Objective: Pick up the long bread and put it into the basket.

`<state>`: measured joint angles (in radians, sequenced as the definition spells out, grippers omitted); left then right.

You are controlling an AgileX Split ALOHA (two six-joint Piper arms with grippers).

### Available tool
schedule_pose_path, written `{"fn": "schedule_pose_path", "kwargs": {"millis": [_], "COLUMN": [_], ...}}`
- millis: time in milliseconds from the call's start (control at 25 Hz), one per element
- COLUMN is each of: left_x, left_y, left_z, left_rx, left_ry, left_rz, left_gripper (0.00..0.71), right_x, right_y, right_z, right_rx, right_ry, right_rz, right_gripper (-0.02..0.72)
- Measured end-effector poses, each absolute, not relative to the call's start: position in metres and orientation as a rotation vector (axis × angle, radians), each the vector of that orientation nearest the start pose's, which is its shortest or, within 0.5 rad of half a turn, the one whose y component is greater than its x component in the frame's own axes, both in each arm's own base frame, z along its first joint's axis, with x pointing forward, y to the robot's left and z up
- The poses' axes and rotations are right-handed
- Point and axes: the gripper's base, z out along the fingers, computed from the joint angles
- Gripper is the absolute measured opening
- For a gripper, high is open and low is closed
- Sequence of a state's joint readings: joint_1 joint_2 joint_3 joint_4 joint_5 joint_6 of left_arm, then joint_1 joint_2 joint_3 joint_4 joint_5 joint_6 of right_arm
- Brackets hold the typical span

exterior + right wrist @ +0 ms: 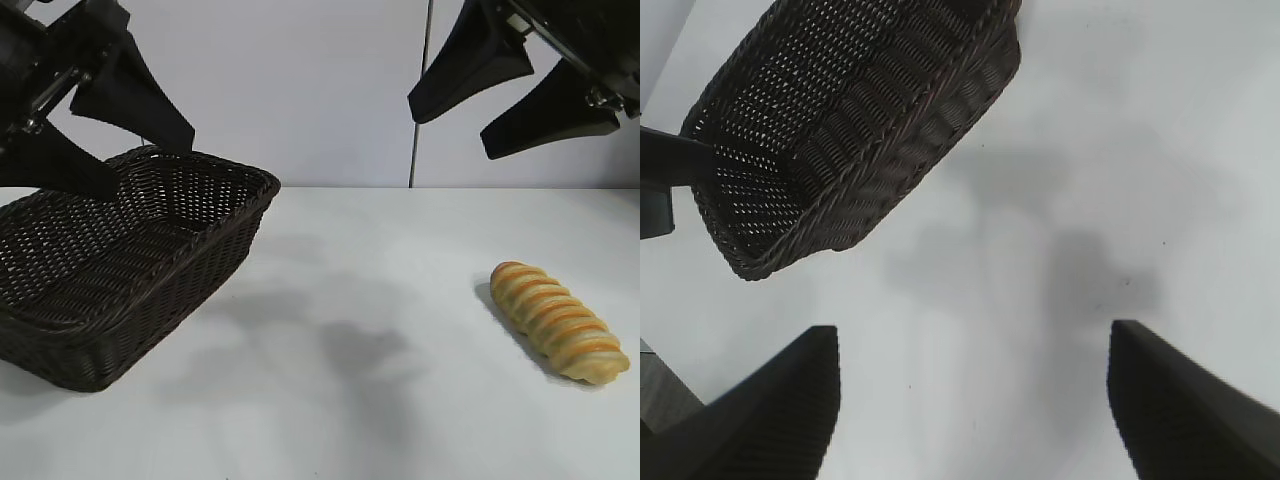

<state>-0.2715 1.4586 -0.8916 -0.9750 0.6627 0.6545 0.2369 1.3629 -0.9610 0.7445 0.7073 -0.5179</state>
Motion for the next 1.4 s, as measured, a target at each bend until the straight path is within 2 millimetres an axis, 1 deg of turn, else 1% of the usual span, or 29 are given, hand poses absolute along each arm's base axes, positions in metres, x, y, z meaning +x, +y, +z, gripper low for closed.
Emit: {"fn": "schedule_pose_path", "kwargs": {"millis": [1160,1400], "left_x": [0.2654,0.2622], "left_y": [-0.1221,-0.1235], "left_z": [0.2507,0.2504], "left_rx": [0.321,0.338], "left_ry": [2.464,2.485], "left_rz": [-0.864,-0.897], "left_gripper": [0.569,0.569], "right_x": [0.2598,0.2598], "right_y": [0.1040,0.1040], "right_z": [0.2878,0.2878], "right_rx": [-0.380,-0.380], "right_ry": [2.420,2.420], "right_rz": [0.704,0.704], "right_gripper": [0.537,0.537]}}
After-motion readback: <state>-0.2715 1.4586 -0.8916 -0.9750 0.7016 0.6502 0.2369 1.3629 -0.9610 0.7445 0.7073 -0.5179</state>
